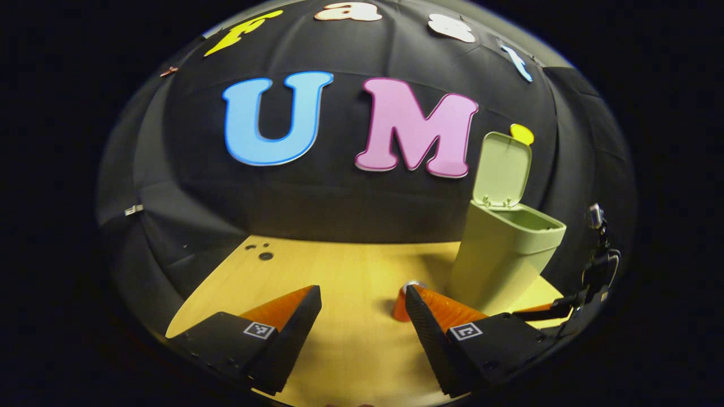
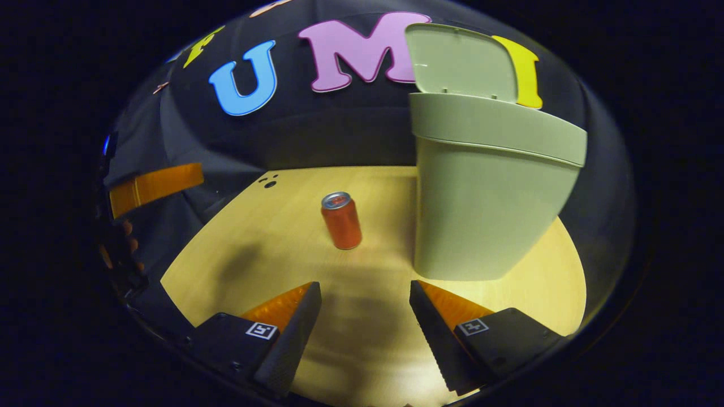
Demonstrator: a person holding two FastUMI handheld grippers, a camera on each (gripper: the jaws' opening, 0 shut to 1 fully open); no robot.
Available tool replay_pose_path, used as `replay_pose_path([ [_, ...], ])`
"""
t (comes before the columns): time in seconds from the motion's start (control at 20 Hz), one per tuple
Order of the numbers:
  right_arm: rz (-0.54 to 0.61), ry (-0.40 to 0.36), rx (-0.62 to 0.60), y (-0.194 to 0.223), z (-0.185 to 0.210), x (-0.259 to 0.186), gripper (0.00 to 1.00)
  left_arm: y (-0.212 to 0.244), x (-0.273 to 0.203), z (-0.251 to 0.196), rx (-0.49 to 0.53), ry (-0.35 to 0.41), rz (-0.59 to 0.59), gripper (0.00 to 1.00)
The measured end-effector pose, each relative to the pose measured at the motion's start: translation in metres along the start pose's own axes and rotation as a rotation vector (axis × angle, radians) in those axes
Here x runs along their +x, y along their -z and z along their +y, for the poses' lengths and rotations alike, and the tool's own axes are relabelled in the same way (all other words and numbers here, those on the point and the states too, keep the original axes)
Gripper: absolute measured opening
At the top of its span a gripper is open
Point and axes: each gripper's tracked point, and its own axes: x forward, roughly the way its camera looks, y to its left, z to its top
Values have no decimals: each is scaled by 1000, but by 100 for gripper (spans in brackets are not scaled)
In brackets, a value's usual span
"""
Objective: Press the lid of the desktop garbage bin to open it, pick up the crumpled paper on the desktop and throw it into the bin, then pick up the pop can on the desktop and drop it into the bin, and finally close the garbage bin lid.
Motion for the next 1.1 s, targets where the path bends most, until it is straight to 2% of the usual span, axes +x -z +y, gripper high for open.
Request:
replay_pose_path([
  [0.15,-23,-12,-28,-14,14,27,99,30,-24,20,-4,-60,54,96],
  [0.45,-48,-1,-57,-41,18,86,99,65,-54,56,-126,-162,130,96],
  [0.65,-32,10,-46,-45,16,124,99,75,-64,74,-169,-222,154,96],
  [0.8,-9,4,-52,-43,17,150,99,76,-68,82,-180,-257,159,96],
  [1.1,-12,0,-59,-47,20,184,99,79,-65,78,-210,-276,176,96],
])
